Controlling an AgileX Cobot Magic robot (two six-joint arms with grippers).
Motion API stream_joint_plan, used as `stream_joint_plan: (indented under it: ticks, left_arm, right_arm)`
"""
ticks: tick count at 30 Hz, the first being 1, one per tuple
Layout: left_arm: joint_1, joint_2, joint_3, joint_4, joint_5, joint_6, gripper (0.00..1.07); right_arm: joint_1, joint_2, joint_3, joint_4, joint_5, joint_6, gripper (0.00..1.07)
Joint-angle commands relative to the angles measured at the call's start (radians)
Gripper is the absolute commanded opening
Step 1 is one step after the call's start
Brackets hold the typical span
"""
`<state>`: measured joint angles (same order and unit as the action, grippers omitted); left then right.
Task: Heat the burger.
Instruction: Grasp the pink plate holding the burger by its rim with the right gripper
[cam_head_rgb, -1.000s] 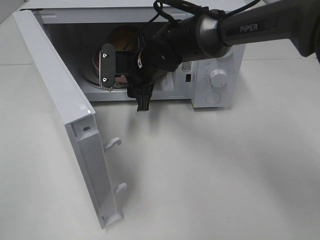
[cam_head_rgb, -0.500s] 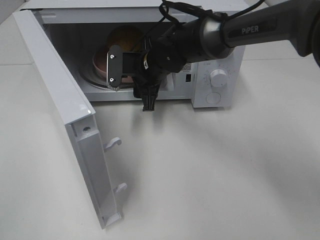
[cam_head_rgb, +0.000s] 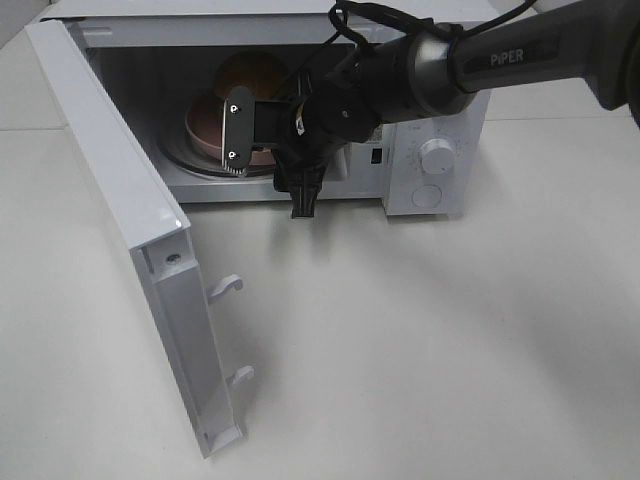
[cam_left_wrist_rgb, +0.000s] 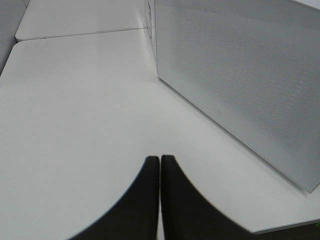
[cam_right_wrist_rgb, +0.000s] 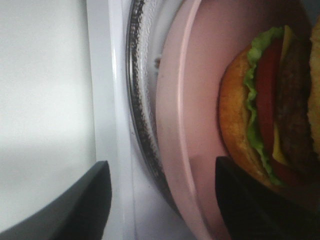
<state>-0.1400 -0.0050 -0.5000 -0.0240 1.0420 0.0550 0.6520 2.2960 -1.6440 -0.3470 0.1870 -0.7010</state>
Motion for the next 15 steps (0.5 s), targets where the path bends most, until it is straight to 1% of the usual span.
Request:
stream_joint_plan:
  ticks: [1,5,9,10,11,13,14,15]
  left_arm:
    - [-0.004,-0.006,0.003,-0.007,-0.011,0.002,0.0]
    - [-0.004,-0.006,0.003,-0.007,-0.011,0.001,0.0]
    - [-0.004,-0.006,0.003,-0.007,-0.011,0.001,0.0]
    - [-0.004,-0.006,0.003,-0.007,-0.011,0.001,0.0]
    - [-0.004,-0.006,0.003,-0.007,-0.011,0.001,0.0]
    - [-0.004,-0.006,0.003,-0.007,-0.011,0.001,0.0]
    - [-0.004,-0.006,0.003,-0.007,-0.011,0.001,0.0]
    - [-0.004,-0.006,0.003,-0.007,-0.011,0.001,0.0]
  right_arm:
    - [-0.004,0.019,-0.009,-0.001,-0.007,0.026,0.57]
    - [-0.004,0.028,-0.009,-0.001,-0.011,0.028,0.56]
    - [-0.004,0.028,-0.009,-0.001,-0.02,0.027,0.52]
    - [-0.004,0.028,-0.009,-0.001,-0.021,0.027,0.49]
    - [-0.004,0.028,-0.009,-0.001,-0.021,0.027,0.49]
    - [-0.004,0.028,-0.009,-0.001,-0.021,0.027,0.42]
    - [-0.004,0.028,-0.009,-0.001,-0.021,0.027,0.42]
    - [-0.003,0.028,-0.009,-0.001,-0.021,0.027,0.36]
